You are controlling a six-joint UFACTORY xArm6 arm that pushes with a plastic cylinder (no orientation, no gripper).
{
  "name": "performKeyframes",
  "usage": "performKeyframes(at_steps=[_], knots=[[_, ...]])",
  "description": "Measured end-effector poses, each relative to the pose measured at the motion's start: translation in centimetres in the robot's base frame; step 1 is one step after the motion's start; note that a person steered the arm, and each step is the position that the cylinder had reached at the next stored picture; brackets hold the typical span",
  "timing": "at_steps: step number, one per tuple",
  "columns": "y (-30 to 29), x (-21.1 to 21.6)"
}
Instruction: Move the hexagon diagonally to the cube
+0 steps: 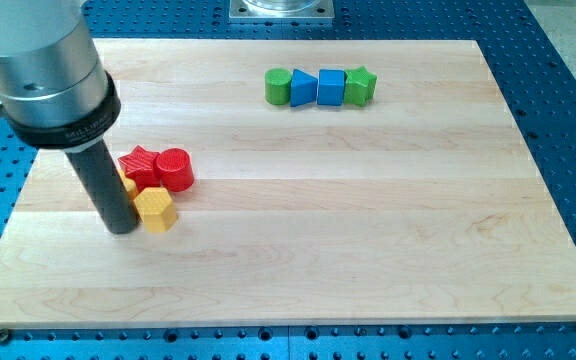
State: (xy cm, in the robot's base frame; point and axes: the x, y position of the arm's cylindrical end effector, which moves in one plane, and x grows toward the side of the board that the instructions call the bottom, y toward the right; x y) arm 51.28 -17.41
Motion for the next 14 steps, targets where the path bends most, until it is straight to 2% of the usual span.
performKeyframes(at_steps=[1,4,5,6,7,9,11,12,14], knots=[[1.6,-1.2],[2.3,-0.8],[2.3,2.9],[2.7,4.1],[4.9,0.6],[5.4,-0.6],[6.7,3.4],[8.0,0.0],[8.0,-2.6]])
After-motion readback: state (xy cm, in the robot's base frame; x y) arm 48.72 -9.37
